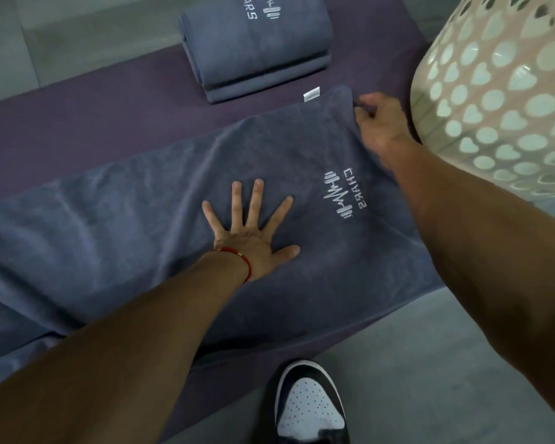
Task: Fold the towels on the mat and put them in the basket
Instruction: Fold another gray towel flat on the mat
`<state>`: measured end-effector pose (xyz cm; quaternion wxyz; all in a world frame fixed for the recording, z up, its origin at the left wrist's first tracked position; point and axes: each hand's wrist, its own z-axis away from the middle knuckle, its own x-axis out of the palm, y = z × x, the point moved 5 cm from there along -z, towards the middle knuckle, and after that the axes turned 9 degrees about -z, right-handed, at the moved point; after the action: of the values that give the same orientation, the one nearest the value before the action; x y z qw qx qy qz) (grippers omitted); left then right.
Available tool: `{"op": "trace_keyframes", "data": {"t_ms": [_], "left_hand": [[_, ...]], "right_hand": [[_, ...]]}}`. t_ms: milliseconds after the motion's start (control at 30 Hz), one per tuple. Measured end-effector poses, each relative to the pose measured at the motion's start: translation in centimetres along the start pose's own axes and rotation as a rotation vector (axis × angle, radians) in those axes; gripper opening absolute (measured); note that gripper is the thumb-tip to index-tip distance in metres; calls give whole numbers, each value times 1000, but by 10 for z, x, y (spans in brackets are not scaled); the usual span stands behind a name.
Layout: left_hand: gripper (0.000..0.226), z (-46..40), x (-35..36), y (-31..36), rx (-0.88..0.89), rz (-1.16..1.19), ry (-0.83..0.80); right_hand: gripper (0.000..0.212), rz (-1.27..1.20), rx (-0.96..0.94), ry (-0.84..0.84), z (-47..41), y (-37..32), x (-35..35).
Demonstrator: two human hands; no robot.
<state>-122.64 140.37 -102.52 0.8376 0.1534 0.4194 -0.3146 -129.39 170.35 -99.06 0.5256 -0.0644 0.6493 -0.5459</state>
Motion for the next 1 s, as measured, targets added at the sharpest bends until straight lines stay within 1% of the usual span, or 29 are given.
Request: {"op": "trace_keyframes", "data": {"t_ms": [33, 67, 133, 167, 200, 267, 300, 333, 400, 433, 467, 567, 633, 733, 767, 800, 867, 900, 933, 1000], "left_hand": [[85, 0, 0, 0, 1, -2, 0], [85, 0, 0, 0, 1, -8, 0], [85, 0, 0, 0, 0, -18, 1], [85, 0, 1, 0, 0, -22, 3], [85, 0, 0, -1, 0, -27, 3], [85, 0, 0, 0, 2, -24, -2], [85, 0, 0, 0, 4, -19, -2], [85, 0, 1, -1, 5, -15, -1], [85, 1, 1, -1, 6, -10, 2], [85, 0, 0, -1, 7, -10, 7], [84, 0, 1, -1, 7, -12, 10], [85, -2, 1, -1, 1, -20, 2], [85, -1, 1, -2, 2, -24, -14], [85, -1, 0, -2, 4, -15, -15], [85, -1, 0, -2, 4, -11, -12], [85, -2, 0, -3, 2, -7, -6], [85, -2, 0, -3, -4, -12, -3], [85, -2, 0, -3, -3, -14, 3], [85, -2, 1, -3, -2, -12, 6], [84, -3, 1, -2, 2, -21, 27]], "right_hand": [[27, -50, -41, 15, -1, 1, -1], [25, -53, -101, 63, -2, -1, -6], [31, 33, -222, 228, -4, -11, -23], [36, 99, -249, 279, -7, -14, -30], [40, 209, -235, 265, -8, -17, -33], [49, 432, -160, 98, -6, -16, -22], [55, 491, -148, 35, 1, -15, -12], [59, 541, -173, 23, 11, -14, -4], [60, 636, -234, 66, 37, -4, 13], [61, 682, -226, 61, 51, 7, 20], [64, 711, -199, 17, 62, 20, 27], [72, 667, -85, -154, 63, 48, 39], [72, 603, -59, -185, 62, 45, 35], [69, 562, -140, -66, 102, 37, 19], [67, 565, -116, -18, 125, 46, 12], [66, 579, -58, 35, 150, 60, 2], [67, 623, 121, 137, 196, 98, -26], [67, 621, 193, 149, 212, 117, -38], [67, 603, 228, 121, 221, 131, -46], [68, 577, 215, 55, 224, 142, -52]]}}
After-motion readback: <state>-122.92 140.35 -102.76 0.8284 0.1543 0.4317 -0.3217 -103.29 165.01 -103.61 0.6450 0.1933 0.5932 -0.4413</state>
